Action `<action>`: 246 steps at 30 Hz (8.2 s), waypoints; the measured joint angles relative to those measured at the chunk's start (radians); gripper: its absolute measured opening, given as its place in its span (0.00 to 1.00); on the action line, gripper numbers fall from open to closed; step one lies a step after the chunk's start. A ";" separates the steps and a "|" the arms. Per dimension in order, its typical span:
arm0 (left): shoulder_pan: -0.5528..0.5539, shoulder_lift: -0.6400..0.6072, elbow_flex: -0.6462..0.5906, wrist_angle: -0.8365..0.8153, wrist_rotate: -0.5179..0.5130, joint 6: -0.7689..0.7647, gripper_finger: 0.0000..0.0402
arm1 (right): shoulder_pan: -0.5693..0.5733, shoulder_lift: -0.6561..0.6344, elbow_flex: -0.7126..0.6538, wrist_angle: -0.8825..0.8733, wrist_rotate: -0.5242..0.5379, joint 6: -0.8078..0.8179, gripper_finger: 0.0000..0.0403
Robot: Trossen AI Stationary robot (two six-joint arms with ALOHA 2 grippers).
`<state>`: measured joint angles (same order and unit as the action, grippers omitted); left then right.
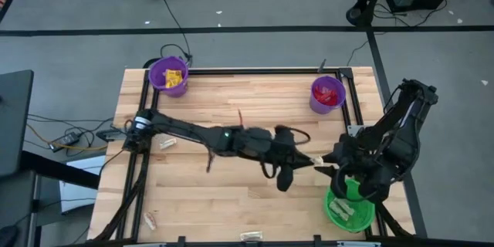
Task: Sort candy by brand, put in halloween buckets
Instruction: Put the white chocolate bar into the green bucket
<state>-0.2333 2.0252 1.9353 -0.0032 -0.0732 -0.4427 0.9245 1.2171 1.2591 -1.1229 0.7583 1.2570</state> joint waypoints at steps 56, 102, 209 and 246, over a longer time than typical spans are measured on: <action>0.122 -0.105 0.000 -0.348 0.338 0.099 0.05 | -0.124 -0.015 0.000 0.552 0.166 -0.465 0.02; -0.032 -0.170 -0.001 -1.086 -0.177 0.204 0.27 | 0.076 0.117 -0.091 0.037 -0.723 0.423 0.20; 0.235 -0.875 -1.477 -0.882 -0.004 -0.395 0.35 | -0.505 0.450 0.061 1.080 -0.516 -0.268 0.36; 0.128 -0.667 -1.412 0.959 -0.071 -0.425 0.03 | -0.573 0.448 0.061 0.815 -0.147 -0.298 0.52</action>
<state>-0.1049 1.3583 0.5234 0.9560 -0.1446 -0.8680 0.3511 1.6649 1.3201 -0.3077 0.6113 0.9586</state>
